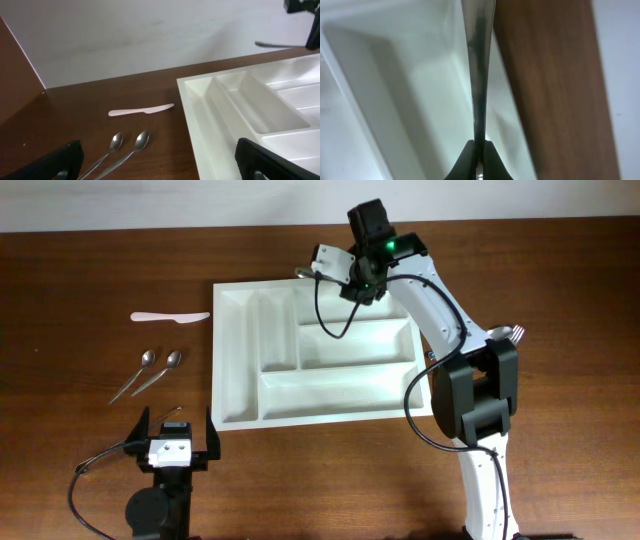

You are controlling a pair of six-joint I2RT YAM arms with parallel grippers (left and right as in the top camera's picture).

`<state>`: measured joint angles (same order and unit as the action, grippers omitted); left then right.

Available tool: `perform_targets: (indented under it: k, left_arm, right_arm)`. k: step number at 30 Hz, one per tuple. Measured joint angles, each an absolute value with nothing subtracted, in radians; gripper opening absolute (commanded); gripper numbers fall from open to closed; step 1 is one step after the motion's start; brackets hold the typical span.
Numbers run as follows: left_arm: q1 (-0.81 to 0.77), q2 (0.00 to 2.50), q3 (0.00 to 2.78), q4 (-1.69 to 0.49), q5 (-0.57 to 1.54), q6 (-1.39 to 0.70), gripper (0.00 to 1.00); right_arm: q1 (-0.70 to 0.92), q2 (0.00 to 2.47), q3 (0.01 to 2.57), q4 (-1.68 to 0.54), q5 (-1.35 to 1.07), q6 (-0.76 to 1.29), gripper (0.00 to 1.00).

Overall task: Pack container
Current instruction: 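Carry the spoon over the tray's upper-right compartment and lower it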

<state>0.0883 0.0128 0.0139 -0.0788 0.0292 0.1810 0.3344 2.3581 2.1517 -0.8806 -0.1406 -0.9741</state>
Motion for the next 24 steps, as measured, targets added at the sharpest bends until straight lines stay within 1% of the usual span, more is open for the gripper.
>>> perform_targets:
  k: [11,12,13,15,17,19,24]
  left_arm:
    - [0.088,0.013,0.014,-0.079,0.029,0.181,0.99]
    - [0.088,0.013,0.014,-0.079,0.029,0.181,0.99]
    - [0.088,0.013,0.014,-0.079,0.029,0.181,0.99]
    - [0.088,0.013,0.014,-0.079,0.029,0.181,0.99]
    - [0.088,0.013,0.014,-0.079,0.029,0.181,0.99]
    - [0.088,0.013,0.014,-0.079,0.029,0.181,0.99]
    - [0.088,0.013,0.014,-0.079,0.029,0.181,0.99]
  right_arm:
    - [0.328,2.360,2.081,-0.847,-0.150,-0.981,0.04]
    - [0.327,2.360,2.077,-0.848,-0.152,-0.981,0.05]
    - [0.324,2.360,2.075,-0.848,-0.152,-0.980,0.09]
    - [0.319,2.360,2.075,-0.847,-0.154,-0.976,0.22]
    - [0.314,2.360,2.075,-0.834,-0.157,-0.971,0.32]
    - [0.311,2.360,2.075,-0.822,-0.157,-0.945,0.35]
    - [0.309,2.360,2.075,-0.780,-0.158,-0.859,0.49]
